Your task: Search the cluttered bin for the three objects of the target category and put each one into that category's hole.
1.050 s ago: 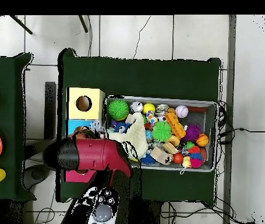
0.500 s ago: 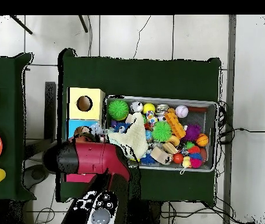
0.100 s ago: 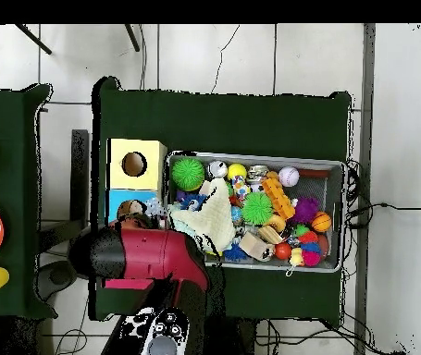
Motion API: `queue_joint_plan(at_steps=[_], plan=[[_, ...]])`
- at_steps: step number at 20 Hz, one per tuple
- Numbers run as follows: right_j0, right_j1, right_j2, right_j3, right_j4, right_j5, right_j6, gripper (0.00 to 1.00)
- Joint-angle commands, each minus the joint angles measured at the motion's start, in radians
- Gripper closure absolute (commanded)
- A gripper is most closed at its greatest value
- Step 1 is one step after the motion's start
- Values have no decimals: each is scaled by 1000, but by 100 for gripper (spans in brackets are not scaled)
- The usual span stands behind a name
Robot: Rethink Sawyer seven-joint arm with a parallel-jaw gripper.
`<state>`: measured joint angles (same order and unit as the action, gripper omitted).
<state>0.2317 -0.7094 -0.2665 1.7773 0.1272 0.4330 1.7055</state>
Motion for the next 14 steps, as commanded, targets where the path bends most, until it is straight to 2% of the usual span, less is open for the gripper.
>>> queue_joint_plan(at_steps=[1,6,14], plan=[[1,-41,110,72,60,136,189,100],[5,-46,99,53,59,168,193,100],[26,28,88,-12,63,142,230,100]])
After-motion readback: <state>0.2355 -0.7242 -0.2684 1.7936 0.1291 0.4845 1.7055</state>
